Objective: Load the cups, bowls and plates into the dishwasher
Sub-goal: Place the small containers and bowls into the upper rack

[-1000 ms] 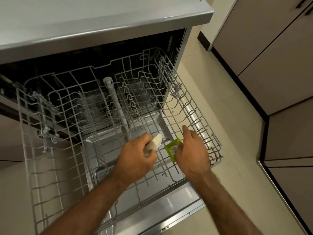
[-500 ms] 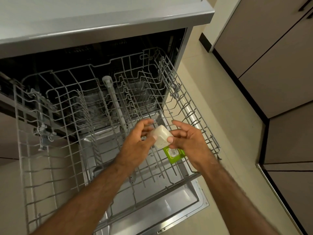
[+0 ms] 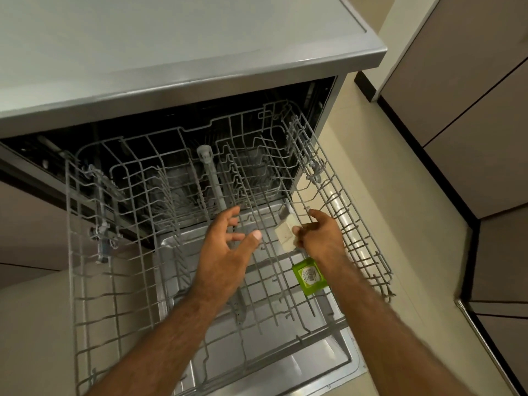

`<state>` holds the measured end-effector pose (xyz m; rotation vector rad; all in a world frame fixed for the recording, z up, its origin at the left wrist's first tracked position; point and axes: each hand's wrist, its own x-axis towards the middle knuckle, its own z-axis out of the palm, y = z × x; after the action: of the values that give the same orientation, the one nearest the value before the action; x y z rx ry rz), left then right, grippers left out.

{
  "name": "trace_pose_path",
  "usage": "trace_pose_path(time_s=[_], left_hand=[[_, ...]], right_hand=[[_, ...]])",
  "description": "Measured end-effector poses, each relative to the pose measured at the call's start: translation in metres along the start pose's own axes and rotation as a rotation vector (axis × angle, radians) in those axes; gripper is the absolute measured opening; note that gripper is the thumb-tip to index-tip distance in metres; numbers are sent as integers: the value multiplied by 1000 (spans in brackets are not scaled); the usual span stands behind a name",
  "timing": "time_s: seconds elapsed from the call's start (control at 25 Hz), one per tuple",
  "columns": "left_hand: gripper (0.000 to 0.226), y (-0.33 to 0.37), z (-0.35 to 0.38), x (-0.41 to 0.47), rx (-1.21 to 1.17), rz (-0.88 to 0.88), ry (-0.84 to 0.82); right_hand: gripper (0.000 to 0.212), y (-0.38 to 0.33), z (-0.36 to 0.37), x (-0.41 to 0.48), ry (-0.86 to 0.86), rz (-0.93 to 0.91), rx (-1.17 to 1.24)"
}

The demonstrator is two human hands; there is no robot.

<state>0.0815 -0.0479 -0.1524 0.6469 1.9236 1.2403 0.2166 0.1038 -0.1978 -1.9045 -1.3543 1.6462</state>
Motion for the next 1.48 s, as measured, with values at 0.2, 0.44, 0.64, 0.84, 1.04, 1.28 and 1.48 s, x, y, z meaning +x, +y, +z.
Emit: trace_pose_path(time_s=[0.2, 0.44, 0.64, 0.84, 1.04, 1.28, 1.48], left_hand=[[62, 1, -11, -5, -20, -11, 2], [68, 14, -29, -10, 28, 42, 23], [60, 38, -59, -19, 102, 102, 112], [63, 62, -109, -32, 289, 252, 250], [62, 93, -171, -43, 405, 355, 356], [58, 127, -268, -43, 492, 431, 517], [61, 133, -364, -35, 590, 405, 633]], right_hand=[[55, 3, 1, -16, 170, -242, -542], [60, 3, 3, -31, 172, -311, -695], [49, -15, 5, -68, 178, -520, -688], [36, -53, 38, -110, 79, -789, -634], [37, -117, 82, -164, 40, -1042, -546], [23, -197, 141, -231, 11, -1292, -438], [25, -246, 218, -264, -56, -1414, -472]])
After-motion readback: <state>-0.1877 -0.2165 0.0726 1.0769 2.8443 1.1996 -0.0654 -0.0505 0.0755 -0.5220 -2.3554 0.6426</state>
